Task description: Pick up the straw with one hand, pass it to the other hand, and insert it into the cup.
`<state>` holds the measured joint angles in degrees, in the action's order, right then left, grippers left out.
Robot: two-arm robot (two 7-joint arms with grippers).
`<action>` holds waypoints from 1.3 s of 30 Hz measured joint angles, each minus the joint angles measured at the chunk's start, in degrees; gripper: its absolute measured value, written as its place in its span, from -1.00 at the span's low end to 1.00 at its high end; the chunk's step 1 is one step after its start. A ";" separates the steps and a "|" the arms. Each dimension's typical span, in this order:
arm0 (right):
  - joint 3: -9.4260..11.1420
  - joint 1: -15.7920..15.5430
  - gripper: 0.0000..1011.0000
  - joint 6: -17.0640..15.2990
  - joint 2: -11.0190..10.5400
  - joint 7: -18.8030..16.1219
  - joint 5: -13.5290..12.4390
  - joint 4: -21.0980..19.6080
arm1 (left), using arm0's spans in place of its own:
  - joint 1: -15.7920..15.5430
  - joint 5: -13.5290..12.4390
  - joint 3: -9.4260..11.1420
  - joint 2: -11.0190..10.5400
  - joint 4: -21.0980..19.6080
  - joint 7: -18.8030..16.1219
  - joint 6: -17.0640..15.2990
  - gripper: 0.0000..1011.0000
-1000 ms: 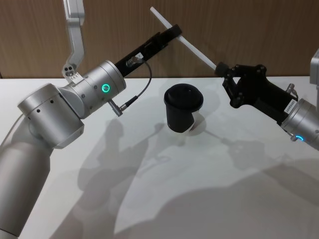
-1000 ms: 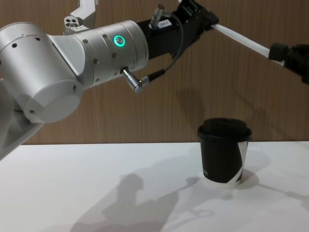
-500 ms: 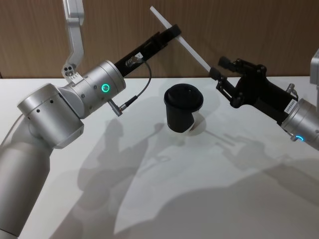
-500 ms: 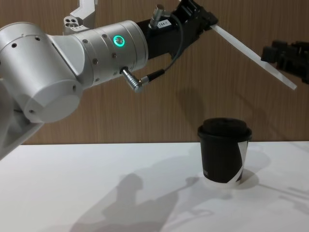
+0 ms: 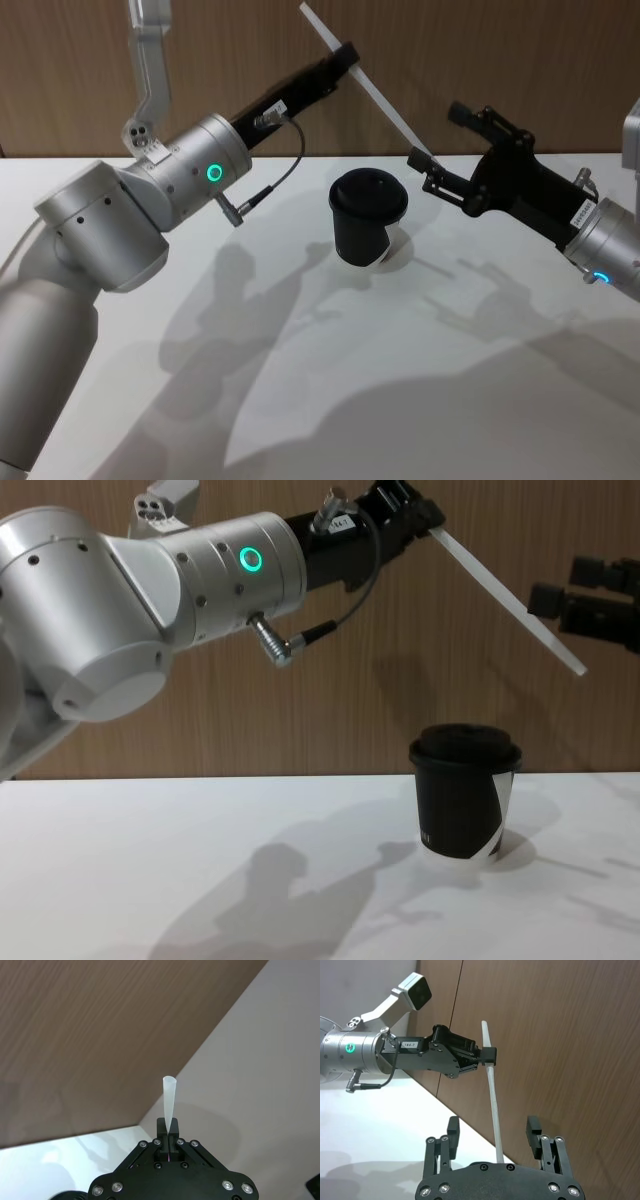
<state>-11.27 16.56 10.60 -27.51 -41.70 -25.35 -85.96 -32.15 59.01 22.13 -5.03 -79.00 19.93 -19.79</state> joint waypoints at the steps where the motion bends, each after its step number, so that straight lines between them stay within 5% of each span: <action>1: 0.00 0.00 0.67 0.00 0.00 0.00 0.00 0.00 | -0.08 -0.59 0.16 -0.11 -0.08 -0.18 0.46 -0.99; 7: 0.00 0.00 0.98 0.00 0.00 0.00 0.00 0.00 | -0.96 -4.82 1.75 -1.25 -0.83 -1.57 3.48 -0.99; 27: 0.00 0.00 0.98 0.00 0.00 0.00 0.00 0.00 | -5.80 -20.20 8.40 -5.08 -2.70 -5.28 9.24 -0.99; 39: 0.00 0.00 0.98 0.00 0.00 0.00 0.00 0.00 | -8.11 -25.38 11.33 -6.59 -3.57 -4.59 8.81 -0.99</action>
<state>-11.27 16.56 10.60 -27.50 -41.70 -25.35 -85.96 -40.26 33.64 33.46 -11.62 -82.58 15.34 -10.98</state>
